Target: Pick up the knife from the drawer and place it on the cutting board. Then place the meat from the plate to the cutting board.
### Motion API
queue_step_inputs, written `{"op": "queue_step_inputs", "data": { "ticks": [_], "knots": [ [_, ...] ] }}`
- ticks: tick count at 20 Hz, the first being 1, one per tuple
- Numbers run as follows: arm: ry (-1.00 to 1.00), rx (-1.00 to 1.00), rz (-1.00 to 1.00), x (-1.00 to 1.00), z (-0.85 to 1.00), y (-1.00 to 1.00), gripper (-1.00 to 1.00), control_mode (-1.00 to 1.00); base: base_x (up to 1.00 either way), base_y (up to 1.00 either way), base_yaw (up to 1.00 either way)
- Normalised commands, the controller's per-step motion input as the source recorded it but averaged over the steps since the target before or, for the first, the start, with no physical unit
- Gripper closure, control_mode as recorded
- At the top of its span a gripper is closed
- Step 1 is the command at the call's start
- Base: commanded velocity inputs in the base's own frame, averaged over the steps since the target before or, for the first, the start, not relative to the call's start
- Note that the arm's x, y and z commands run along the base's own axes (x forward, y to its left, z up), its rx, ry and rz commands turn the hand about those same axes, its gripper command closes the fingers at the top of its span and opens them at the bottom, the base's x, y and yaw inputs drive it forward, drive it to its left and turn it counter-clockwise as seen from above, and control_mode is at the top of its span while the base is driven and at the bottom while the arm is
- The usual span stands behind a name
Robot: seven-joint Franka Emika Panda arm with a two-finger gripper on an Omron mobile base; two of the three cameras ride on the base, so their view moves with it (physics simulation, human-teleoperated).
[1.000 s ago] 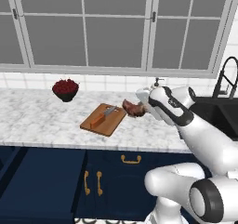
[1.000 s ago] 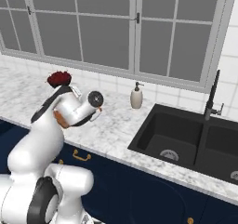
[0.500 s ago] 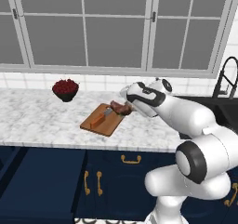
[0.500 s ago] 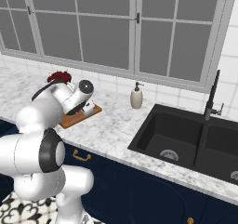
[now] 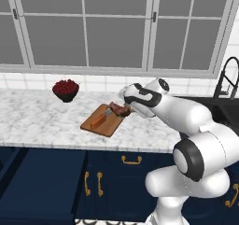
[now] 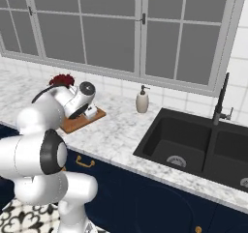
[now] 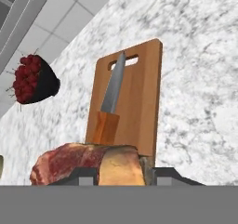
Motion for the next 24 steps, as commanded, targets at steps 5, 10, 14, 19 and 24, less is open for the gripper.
{"op": "queue_step_inputs", "data": {
  "ticks": [5, 10, 14, 19, 24],
  "knots": [
    [0.12, 0.00, 0.00, 0.09, -0.17, 0.00, 1.00, -1.00, 0.00, 0.00, 0.00],
    [0.10, 0.00, 0.00, 0.24, -0.05, 0.00, 1.00, -1.00, 0.00, 0.00, 0.00],
    [0.09, 0.00, -0.03, 0.38, -0.01, 0.00, 1.00, -1.00, 0.00, 0.00, 0.00],
    [0.11, 0.00, -0.02, 0.31, -0.14, 0.00, 1.00, -1.00, 0.00, 0.00, 0.00],
    [0.14, -0.02, 0.00, 0.28, -0.29, 0.00, 1.00, -1.00, 0.00, 0.00, 0.00]
  ]
}}
